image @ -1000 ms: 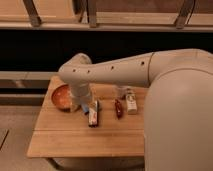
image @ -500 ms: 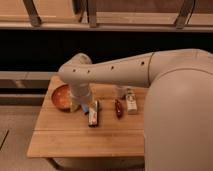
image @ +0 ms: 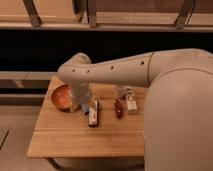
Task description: Drag the pepper across the table
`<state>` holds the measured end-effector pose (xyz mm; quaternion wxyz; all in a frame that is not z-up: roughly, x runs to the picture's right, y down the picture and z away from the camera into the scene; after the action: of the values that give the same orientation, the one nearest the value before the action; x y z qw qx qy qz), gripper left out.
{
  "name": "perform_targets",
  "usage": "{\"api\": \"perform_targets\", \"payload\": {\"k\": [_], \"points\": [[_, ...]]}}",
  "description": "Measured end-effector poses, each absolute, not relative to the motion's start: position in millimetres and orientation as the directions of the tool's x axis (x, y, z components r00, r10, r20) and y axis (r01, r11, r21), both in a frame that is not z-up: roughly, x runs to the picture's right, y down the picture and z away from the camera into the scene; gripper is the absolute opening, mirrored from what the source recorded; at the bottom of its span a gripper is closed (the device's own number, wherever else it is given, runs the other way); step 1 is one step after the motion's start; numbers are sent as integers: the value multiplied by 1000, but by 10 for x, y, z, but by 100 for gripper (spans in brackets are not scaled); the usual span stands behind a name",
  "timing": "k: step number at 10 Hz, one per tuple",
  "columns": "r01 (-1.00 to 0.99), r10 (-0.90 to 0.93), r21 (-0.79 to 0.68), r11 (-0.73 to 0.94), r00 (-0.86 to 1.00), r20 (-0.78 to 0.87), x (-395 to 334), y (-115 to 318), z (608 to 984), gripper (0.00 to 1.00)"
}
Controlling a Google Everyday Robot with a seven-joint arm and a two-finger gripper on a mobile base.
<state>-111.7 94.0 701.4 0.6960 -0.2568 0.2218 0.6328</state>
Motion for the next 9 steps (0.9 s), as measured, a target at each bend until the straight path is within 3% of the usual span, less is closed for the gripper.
{"api": "perform_targets", "payload": {"k": [4, 9], "points": [[-959, 900, -251, 128, 219, -377, -1399, 55, 7055, 65], [-925, 990, -376, -53, 0, -139, -506, -501, 6778, 65]]}}
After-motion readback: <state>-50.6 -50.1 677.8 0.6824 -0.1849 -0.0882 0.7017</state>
